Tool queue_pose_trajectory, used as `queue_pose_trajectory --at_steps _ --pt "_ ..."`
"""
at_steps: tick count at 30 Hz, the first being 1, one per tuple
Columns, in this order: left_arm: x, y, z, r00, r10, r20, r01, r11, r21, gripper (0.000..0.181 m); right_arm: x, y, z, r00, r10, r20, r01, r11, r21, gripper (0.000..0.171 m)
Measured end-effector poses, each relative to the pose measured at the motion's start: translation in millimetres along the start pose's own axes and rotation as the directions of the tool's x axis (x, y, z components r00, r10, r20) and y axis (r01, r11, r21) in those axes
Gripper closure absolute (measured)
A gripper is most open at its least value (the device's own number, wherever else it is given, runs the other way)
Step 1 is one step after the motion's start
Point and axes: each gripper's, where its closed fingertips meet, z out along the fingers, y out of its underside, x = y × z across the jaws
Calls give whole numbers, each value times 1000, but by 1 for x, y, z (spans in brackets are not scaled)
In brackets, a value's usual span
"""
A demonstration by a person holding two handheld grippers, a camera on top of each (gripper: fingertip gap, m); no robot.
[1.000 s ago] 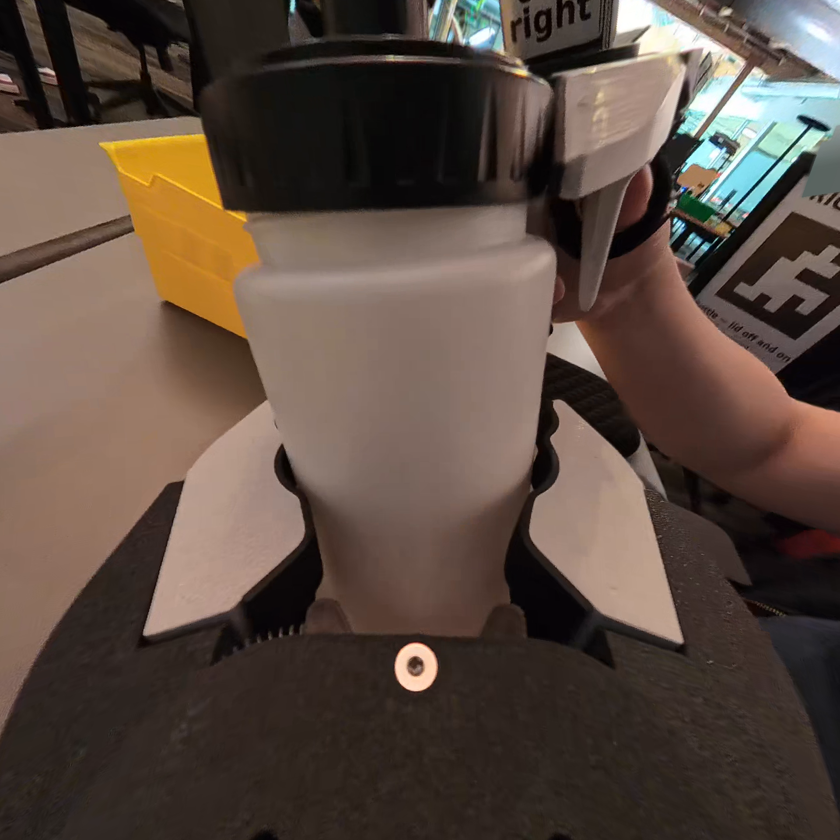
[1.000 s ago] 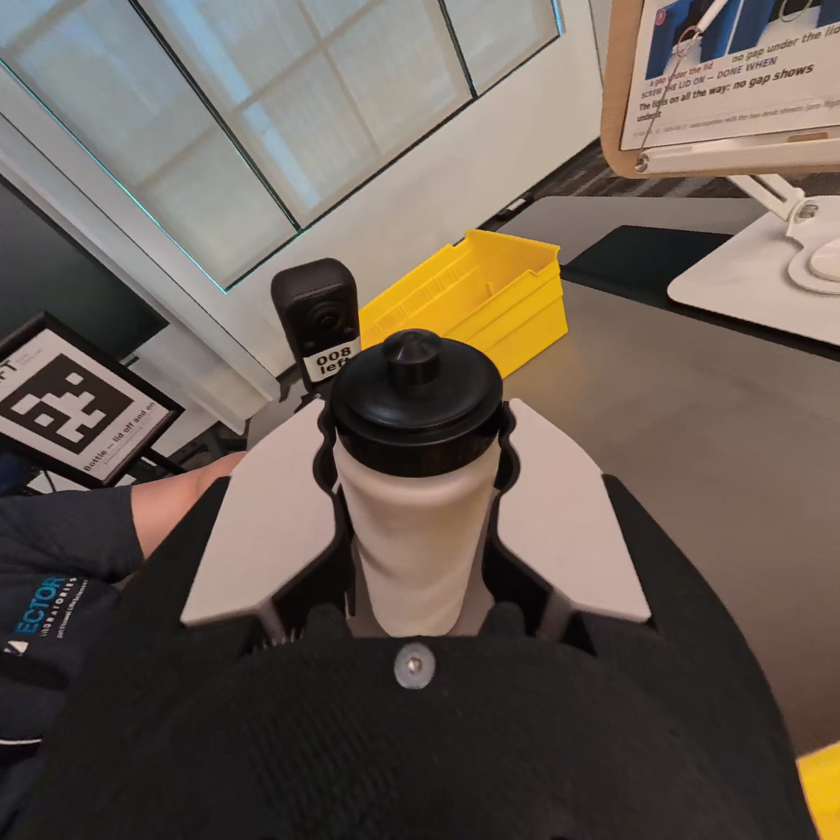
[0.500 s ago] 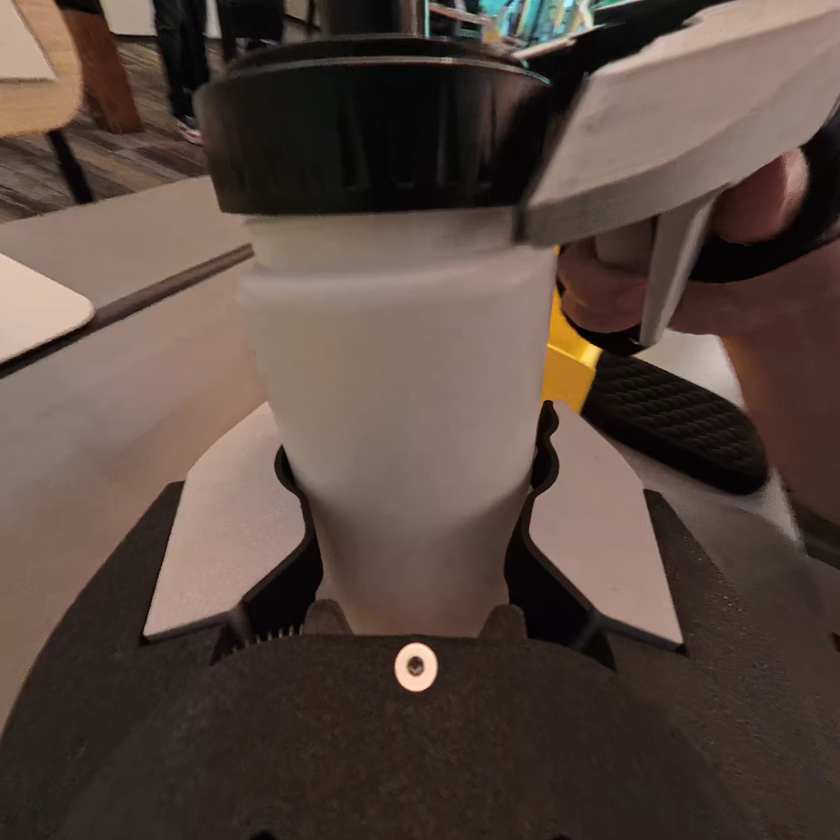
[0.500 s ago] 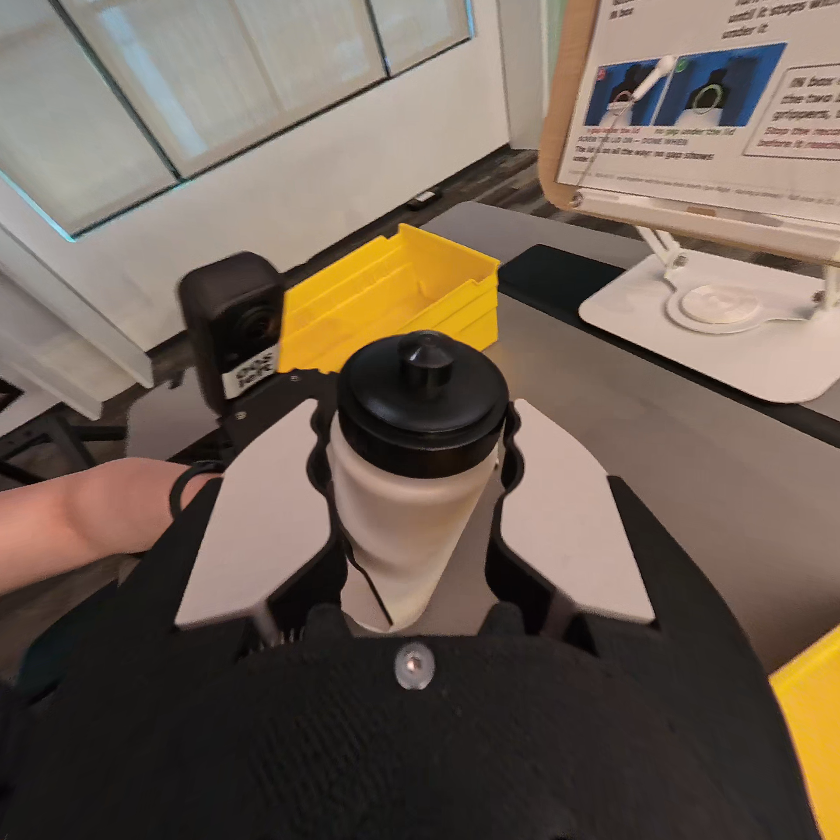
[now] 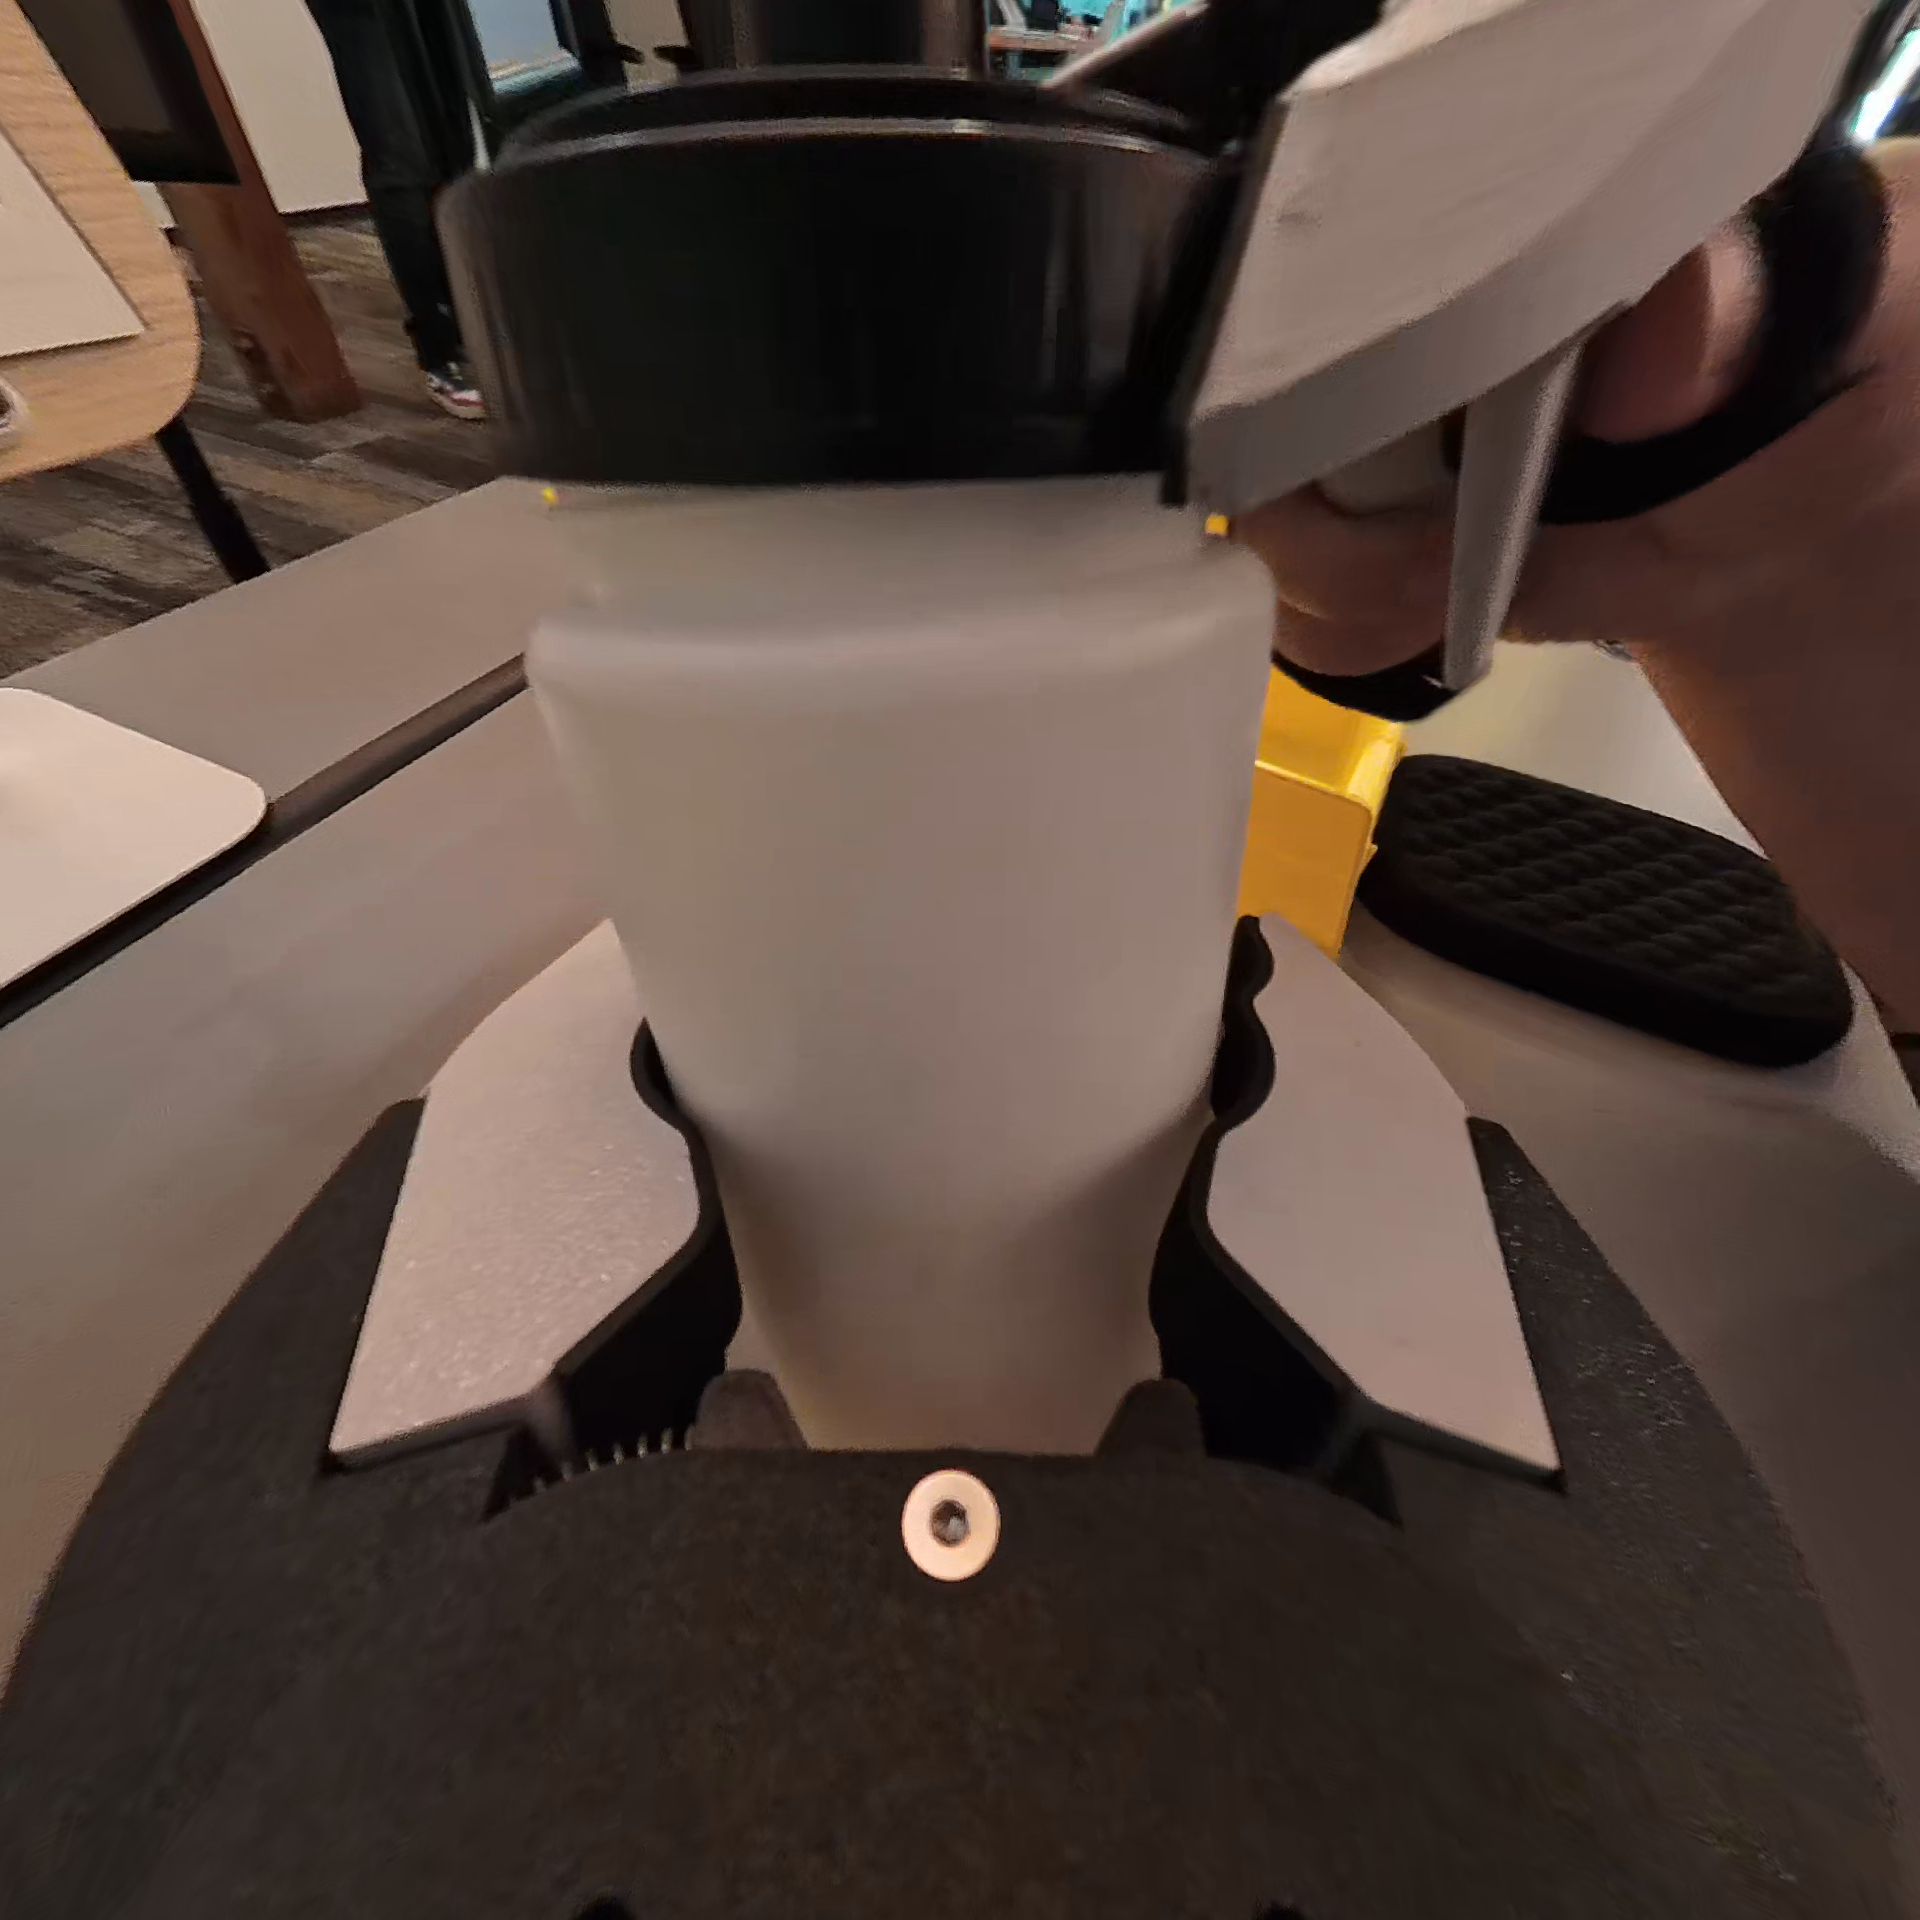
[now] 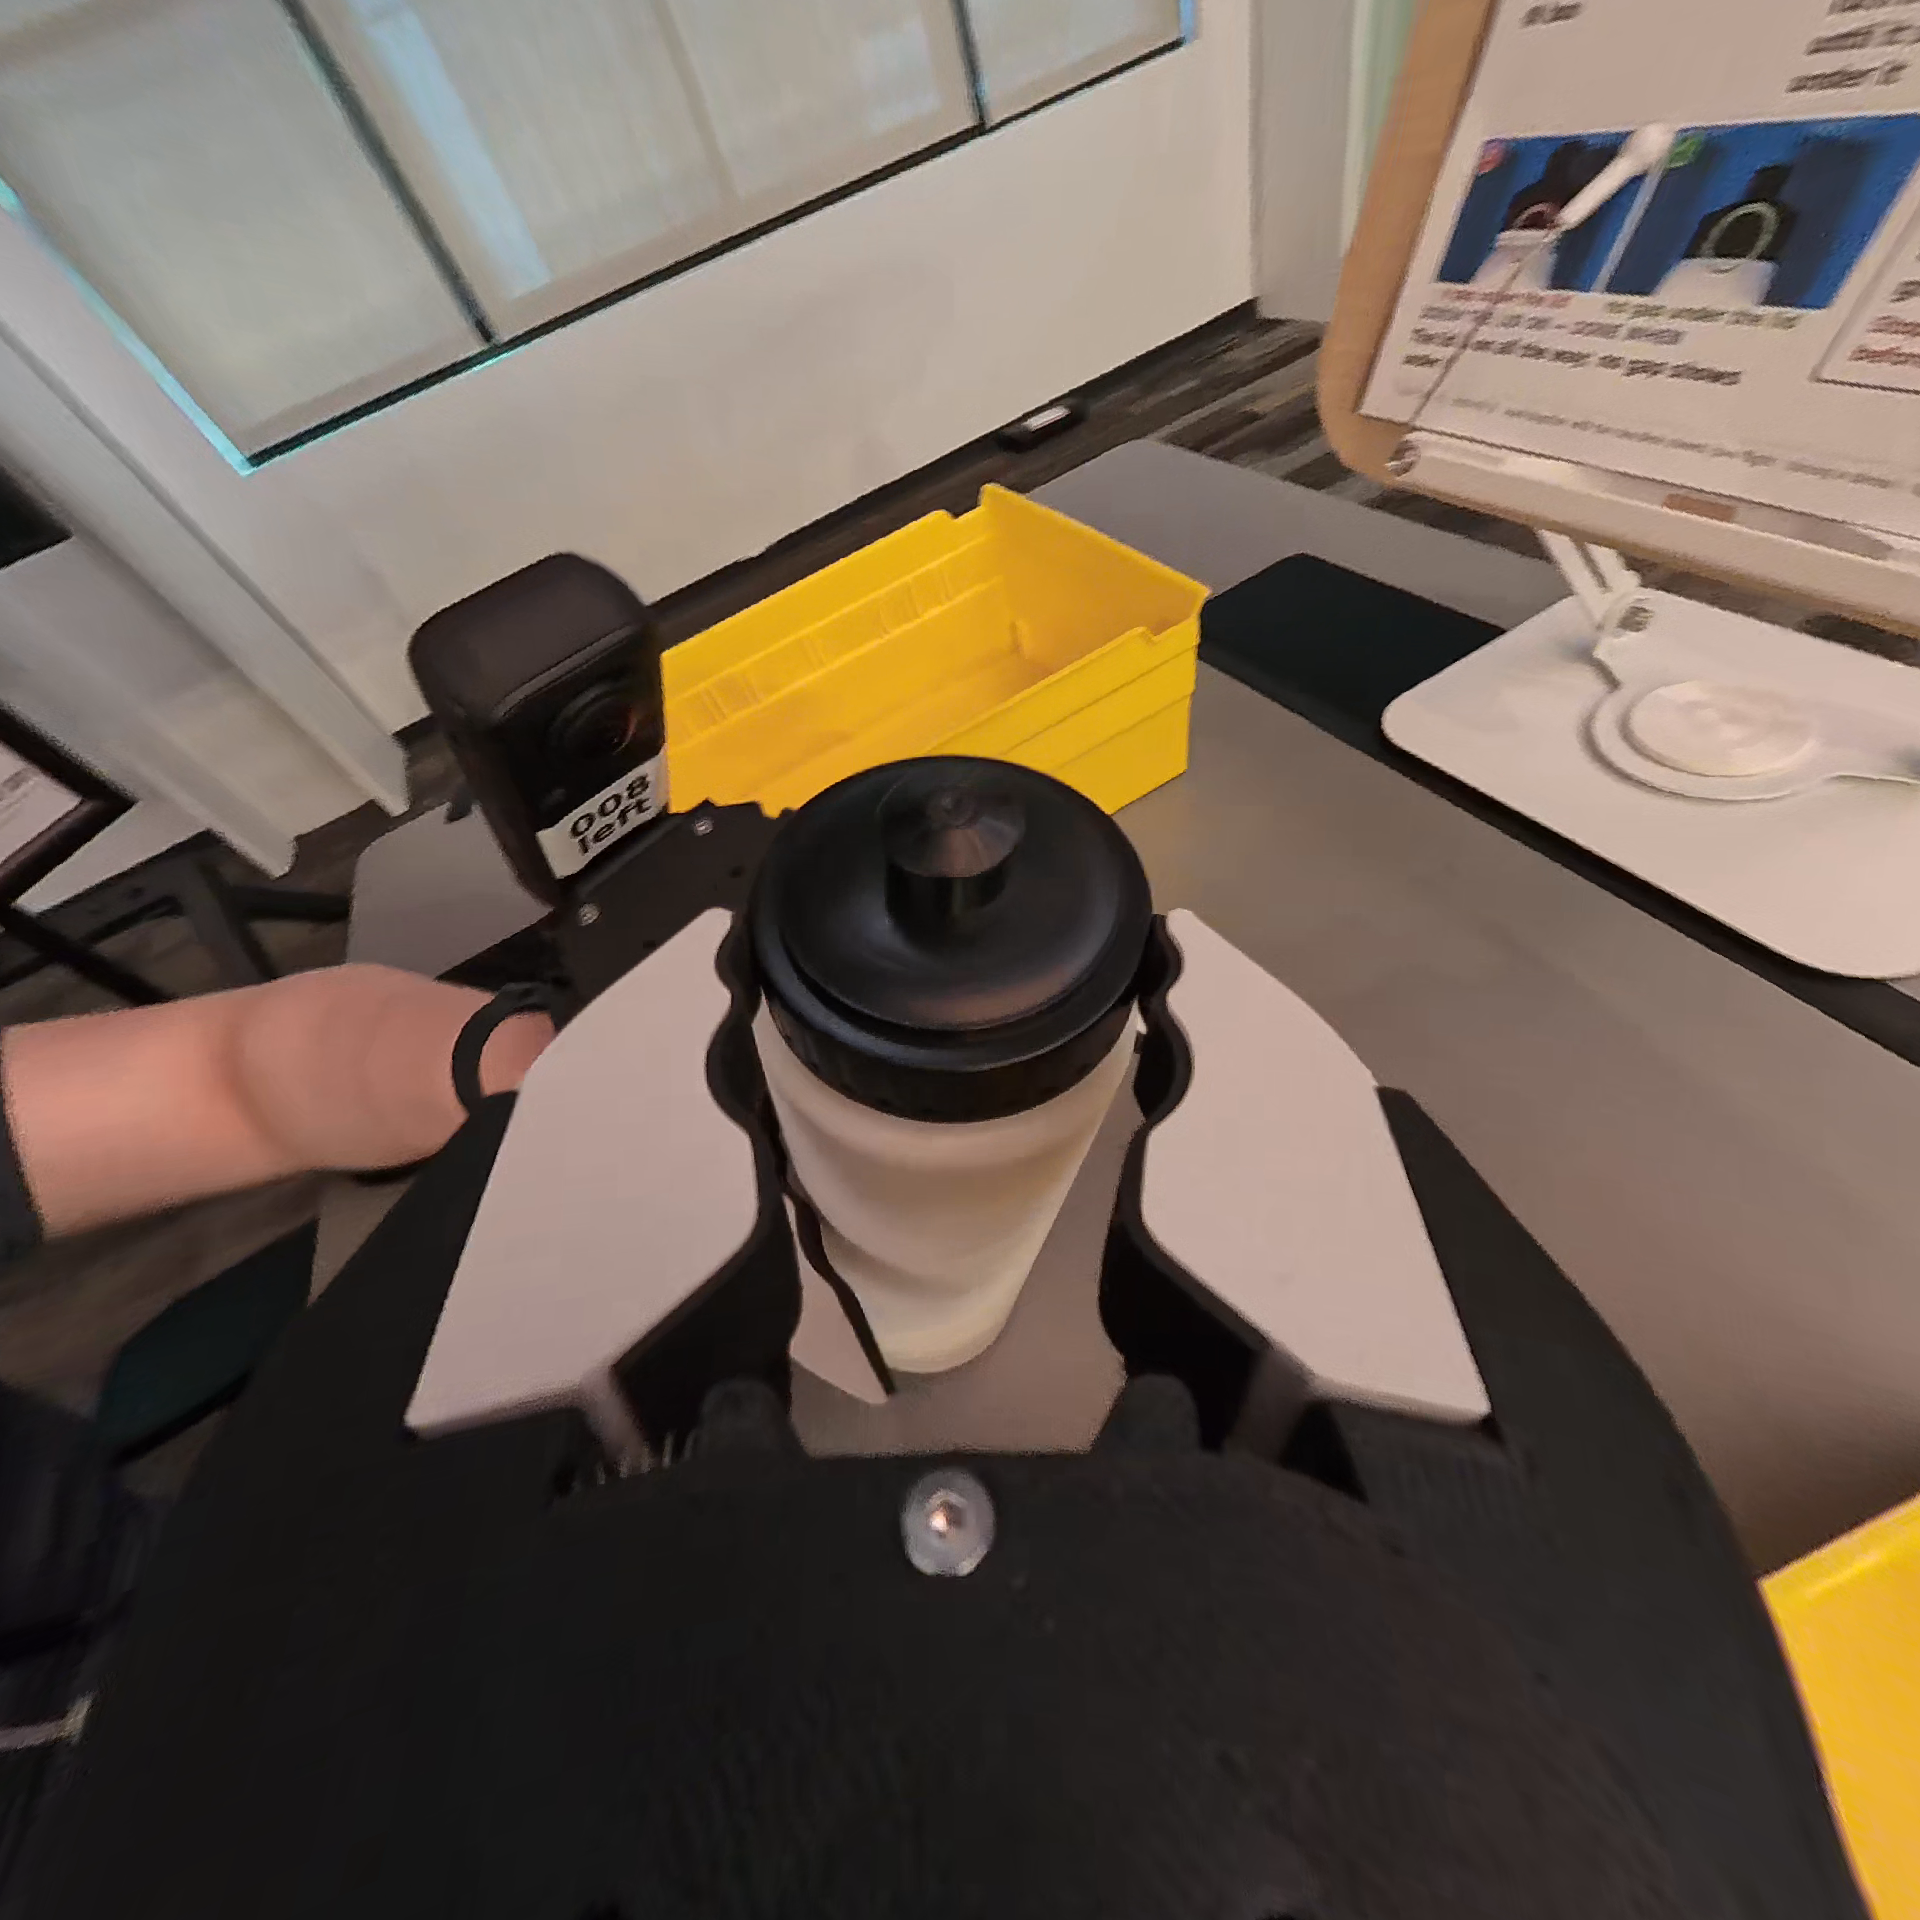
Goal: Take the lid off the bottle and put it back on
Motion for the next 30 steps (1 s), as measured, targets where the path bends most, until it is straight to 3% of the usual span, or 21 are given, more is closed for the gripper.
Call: queue_pose_trajectory --at_steps 5,9,13,16,19,22,27,30 --pt "23 1 2 985 -5 -174 5 1000 2 80 -9 4 -9 964 -93 251 112 992 -63 99" --pt "54 4 2 932 33 -361 -36 999 -3 80 -34 11 -25 849 -147 508 208 976 -64 99" --pt "59 3 3 922 -4 -386 2 1000 -6 80 -38 14 -30 806 -116 581 206 974 -91 99" --pt "36 1 5 965 -57 -256 56 998 -14 81 -21 7 -19 910 -73 407 135 983 -123 93" --pt "14 1 3 987 -111 -114 110 994 -17 80 -8 -5 -12 988 -57 143 65 997 -52 86" --pt "4 2 0 988 -149 -40 148 989 -26 80 -2 -7 -5 996 -54 -74 53 999 -10 87" --pt "-1 4 -2 990 -138 29 140 988 -59 81 4 -8 6 973 -36 -228 29 999 -32 96" --pt "-3 5 -4 994 -105 40 108 991 -74 81 1 -8 8 974 -37 -226 27 999 -46 100"
